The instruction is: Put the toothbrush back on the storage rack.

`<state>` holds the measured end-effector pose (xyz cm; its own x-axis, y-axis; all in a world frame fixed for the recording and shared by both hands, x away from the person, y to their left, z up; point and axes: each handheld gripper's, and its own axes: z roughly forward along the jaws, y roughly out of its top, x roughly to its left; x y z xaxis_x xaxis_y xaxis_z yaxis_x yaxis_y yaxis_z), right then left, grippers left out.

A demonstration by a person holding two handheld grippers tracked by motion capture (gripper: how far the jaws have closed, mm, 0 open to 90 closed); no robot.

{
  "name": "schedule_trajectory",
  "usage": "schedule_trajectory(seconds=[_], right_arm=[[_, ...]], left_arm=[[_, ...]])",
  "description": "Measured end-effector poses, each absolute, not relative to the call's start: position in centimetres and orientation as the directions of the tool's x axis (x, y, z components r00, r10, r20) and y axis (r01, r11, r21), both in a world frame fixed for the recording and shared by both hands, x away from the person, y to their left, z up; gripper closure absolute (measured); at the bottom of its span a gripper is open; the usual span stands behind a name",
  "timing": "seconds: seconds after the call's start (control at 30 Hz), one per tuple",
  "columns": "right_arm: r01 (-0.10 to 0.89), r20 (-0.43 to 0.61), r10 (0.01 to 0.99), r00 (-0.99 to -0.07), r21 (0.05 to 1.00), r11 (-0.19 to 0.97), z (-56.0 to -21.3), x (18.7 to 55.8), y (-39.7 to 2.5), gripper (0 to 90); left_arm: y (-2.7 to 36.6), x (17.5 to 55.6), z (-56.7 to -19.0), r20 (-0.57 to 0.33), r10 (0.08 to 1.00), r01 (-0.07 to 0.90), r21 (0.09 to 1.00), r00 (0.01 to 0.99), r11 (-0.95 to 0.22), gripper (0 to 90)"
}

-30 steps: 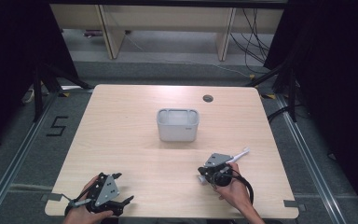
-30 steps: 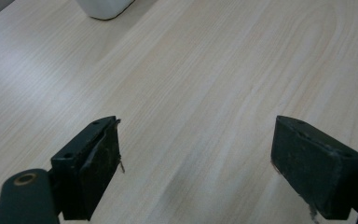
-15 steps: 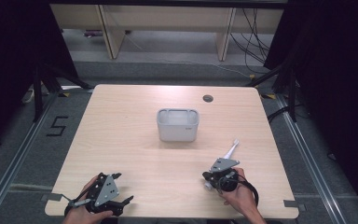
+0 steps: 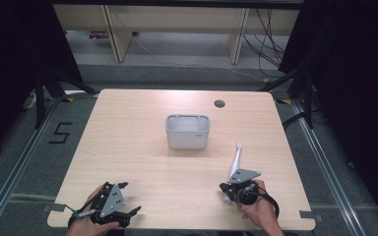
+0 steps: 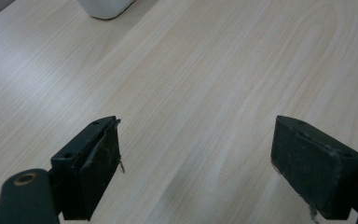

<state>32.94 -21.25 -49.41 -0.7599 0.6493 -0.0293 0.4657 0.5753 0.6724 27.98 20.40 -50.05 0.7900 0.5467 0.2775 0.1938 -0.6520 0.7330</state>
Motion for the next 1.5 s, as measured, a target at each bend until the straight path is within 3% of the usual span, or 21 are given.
schedule_trajectory(seconds=[0.93,1.03,1.2,1.27,1.33,1.5], right_arm=[[0.512,-0.026,0.69,-0.723,0.65,0.561,-49.2,31.8,-23.7,87.0],[0.505,-0.028,0.695,-0.718,0.667,0.548,-49.1,31.7,-23.6,82.2],[0.508,-0.041,0.699,-0.714,0.657,0.557,-47.4,32.1,-23.5,65.1],[0.533,-0.035,0.715,-0.698,0.641,0.552,-46.9,32.2,-23.5,62.4],[0.598,-0.031,0.775,-0.631,0.617,0.511,-45.7,32.7,-23.5,53.5],[0.629,-0.062,0.801,-0.595,0.584,0.513,-44.8,34.9,-23.5,43.2]], left_arm=[[20.4,28.0,-50.0,0.282,0.545,0.194,0.728,0.79,-0.658,15.0],[20.4,28.0,-50.1,0.289,0.551,0.192,0.73,0.782,-0.656,15.0],[20.4,28.0,-50.2,0.285,0.564,0.197,0.739,0.775,-0.644,15.0],[20.4,28.0,-50.1,0.282,0.563,0.2,0.737,0.777,-0.646,15.0],[20.4,28.0,-50.2,0.274,0.559,0.201,0.739,0.782,-0.643,15.0],[20.5,28.1,-50.1,0.286,0.564,0.198,0.738,0.774,-0.645,15.0]])
